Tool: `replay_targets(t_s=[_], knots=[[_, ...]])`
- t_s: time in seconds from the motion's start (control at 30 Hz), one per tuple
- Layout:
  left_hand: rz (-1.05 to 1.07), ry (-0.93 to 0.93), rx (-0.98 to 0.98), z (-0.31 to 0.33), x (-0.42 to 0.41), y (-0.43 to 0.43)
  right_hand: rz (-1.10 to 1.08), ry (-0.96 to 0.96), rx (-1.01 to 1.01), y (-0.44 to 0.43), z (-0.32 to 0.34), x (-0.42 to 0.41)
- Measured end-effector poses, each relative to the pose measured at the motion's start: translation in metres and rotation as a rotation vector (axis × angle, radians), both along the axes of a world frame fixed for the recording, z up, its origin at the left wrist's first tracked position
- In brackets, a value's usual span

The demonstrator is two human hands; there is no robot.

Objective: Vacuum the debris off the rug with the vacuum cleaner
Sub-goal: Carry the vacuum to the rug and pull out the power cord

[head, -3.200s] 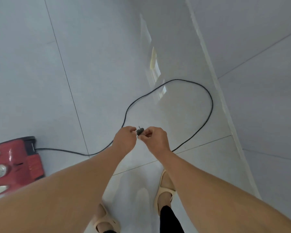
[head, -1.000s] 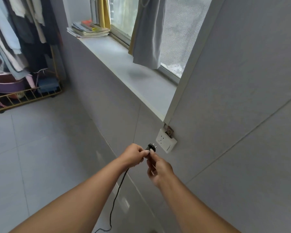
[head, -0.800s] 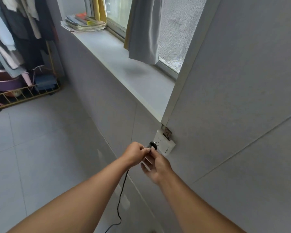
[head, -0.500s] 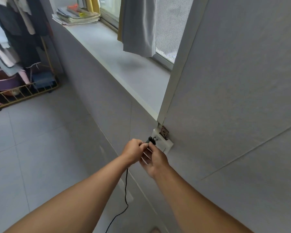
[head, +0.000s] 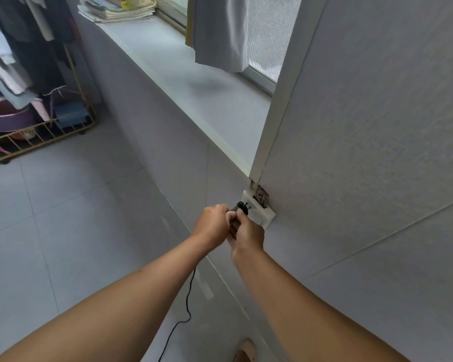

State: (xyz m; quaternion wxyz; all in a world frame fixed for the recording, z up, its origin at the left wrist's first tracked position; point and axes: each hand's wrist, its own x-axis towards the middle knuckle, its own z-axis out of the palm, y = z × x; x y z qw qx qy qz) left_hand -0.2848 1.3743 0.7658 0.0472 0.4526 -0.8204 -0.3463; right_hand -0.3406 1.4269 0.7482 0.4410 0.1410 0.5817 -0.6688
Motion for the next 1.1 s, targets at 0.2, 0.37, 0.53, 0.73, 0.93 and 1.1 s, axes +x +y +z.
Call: replay_targets(t_s=[0.2,0.37,0.53,0.73,0.93,1.1], knots=[[0.036,0.011,0.018,-0.001,-0.004,0.005,-0.064,0.036,0.054,-0.007,-0.001,0.001],[0.032,0.033,0.037,0.0,-0.004,0.001,-0.074,-0.013,-0.014,-0.007,0.0,0.002],[-0.002,0.087,0.088,-0.002,-0.014,0.007,-0.128,-0.034,-0.069,-0.006,0.003,-0.008],[-0.025,0.053,0.08,0.0,-0.015,0.003,-0.157,-0.103,-0.103,-0.01,0.004,-0.007],[-0.054,-0.02,0.163,0.008,-0.016,-0.003,-0.129,-0.12,-0.11,-0.005,0.014,-0.006],[-0.061,-0.146,0.144,0.01,-0.008,-0.002,0.138,-0.087,-0.016,0.019,0.025,0.0]])
